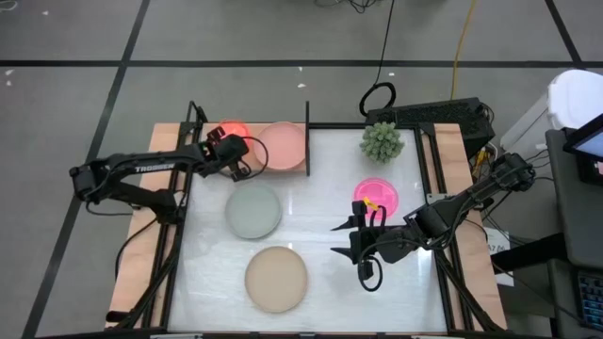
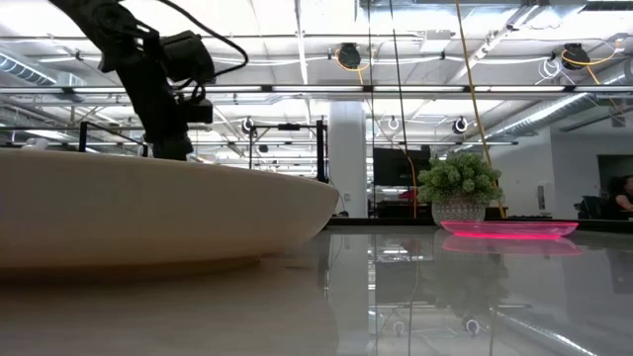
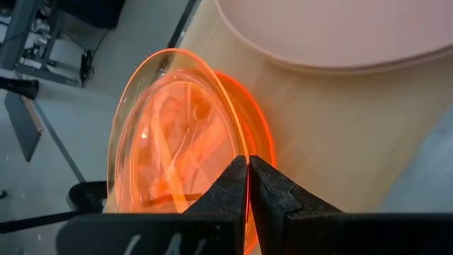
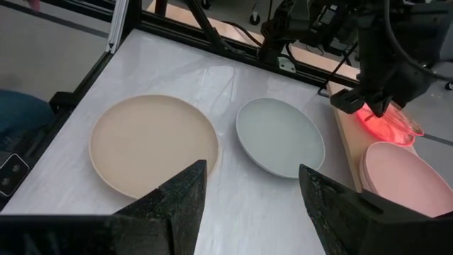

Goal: Place and stack plates onto a shelf
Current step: Stack the orange plate on the orange plate on the shelf, then stack the pink plate on top of the orange plate on the shelf

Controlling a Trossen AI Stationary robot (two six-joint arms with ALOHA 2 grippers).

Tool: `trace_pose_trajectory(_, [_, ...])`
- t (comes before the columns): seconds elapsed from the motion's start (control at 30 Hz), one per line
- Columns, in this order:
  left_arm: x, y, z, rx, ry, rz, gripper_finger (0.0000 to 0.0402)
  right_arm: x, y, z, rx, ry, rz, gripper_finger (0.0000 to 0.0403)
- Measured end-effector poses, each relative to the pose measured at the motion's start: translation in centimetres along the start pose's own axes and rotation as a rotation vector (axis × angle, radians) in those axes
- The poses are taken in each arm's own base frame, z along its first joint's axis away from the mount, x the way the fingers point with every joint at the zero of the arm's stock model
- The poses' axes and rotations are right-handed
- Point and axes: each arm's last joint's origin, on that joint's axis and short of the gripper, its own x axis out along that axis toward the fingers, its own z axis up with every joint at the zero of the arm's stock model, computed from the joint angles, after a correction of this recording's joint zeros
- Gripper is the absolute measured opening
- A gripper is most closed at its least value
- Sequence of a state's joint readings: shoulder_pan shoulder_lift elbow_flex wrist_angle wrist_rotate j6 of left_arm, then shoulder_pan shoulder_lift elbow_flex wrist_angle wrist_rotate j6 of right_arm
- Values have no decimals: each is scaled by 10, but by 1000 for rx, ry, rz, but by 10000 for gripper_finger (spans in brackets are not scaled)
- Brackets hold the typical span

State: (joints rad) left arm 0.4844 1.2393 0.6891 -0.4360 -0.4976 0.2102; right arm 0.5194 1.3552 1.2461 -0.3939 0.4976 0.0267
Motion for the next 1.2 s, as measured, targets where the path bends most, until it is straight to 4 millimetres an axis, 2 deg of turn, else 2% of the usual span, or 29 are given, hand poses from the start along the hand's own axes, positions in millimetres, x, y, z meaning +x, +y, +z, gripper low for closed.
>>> trace_pose_trajectory(0.17, [6, -2, 0, 0, 23, 0, 29, 0, 0, 0, 5, 0, 0, 206])
trace_pose_trajectory(0.43, [7, -1, 1, -32, 11, 22, 117, 0, 0, 0, 5, 0, 0, 206])
trace_pose_trajectory(0.6, [5, -4, 1, -85, 16, 16, 150, 0, 0, 0, 6, 2, 0, 206])
trace_pose_trajectory(0.9, [-11, -21, 2, -76, -24, -38, 159, -1, -1, -14, 65, 127, -13, 206])
trace_pose_trajectory(1.07, [-29, -30, -6, -121, -3, -116, 159, 2, -1, -30, 157, 272, -58, 206])
trace_pose_trajectory(1.2, [-44, -36, -11, -178, -11, -152, 159, 13, 3, -55, 184, 359, -84, 206])
